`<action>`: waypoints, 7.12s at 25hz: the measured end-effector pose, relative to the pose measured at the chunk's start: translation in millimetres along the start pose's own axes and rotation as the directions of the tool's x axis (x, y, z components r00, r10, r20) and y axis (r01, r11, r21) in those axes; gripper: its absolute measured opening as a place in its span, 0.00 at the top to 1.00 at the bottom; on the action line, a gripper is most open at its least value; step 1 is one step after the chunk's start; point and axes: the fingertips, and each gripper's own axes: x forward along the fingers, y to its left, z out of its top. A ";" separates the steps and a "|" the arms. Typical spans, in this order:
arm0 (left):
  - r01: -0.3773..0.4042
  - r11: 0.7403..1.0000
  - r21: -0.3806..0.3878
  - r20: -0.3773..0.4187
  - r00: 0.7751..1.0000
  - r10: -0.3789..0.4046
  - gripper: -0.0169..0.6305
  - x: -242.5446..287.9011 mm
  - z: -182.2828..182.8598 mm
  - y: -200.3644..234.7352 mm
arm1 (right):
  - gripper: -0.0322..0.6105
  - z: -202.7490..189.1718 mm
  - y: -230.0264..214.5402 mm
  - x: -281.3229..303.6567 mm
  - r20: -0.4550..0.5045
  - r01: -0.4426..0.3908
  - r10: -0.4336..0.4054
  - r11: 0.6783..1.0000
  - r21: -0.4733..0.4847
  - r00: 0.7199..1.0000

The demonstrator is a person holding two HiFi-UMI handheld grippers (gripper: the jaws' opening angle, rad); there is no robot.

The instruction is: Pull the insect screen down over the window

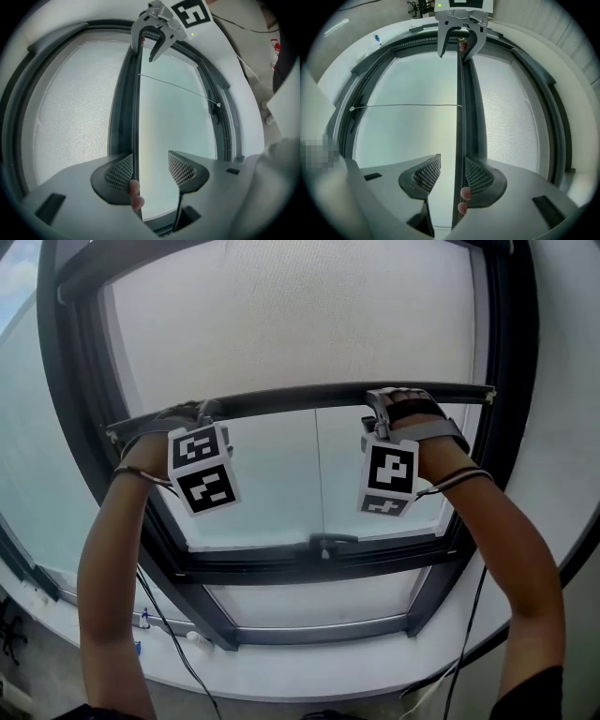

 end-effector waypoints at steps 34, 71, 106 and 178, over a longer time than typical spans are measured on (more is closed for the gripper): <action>0.404 0.915 -0.005 0.064 0.913 -0.403 0.64 40.6 4.2 -176.6 | 0.74 19.4 181.7 -22.7 0.012 -0.471 0.470 0.882 0.020 0.882; 0.440 0.897 -0.038 0.010 0.898 -0.440 0.64 108.4 12.1 -376.2 | 0.74 39.7 393.7 -41.7 0.025 -0.635 0.635 0.769 0.075 0.772; 0.450 0.891 -0.065 0.023 0.893 -0.449 0.65 113.3 11.4 -401.5 | 0.69 41.7 421.0 -48.8 -0.010 -0.680 0.683 0.729 0.081 0.731; 0.274 0.152 -0.950 0.298 0.940 0.167 0.97 -126.4 16.8 -410.4 | 0.95 72.1 314.7 -264.2 0.271 -0.284 0.099 0.159 0.945 0.957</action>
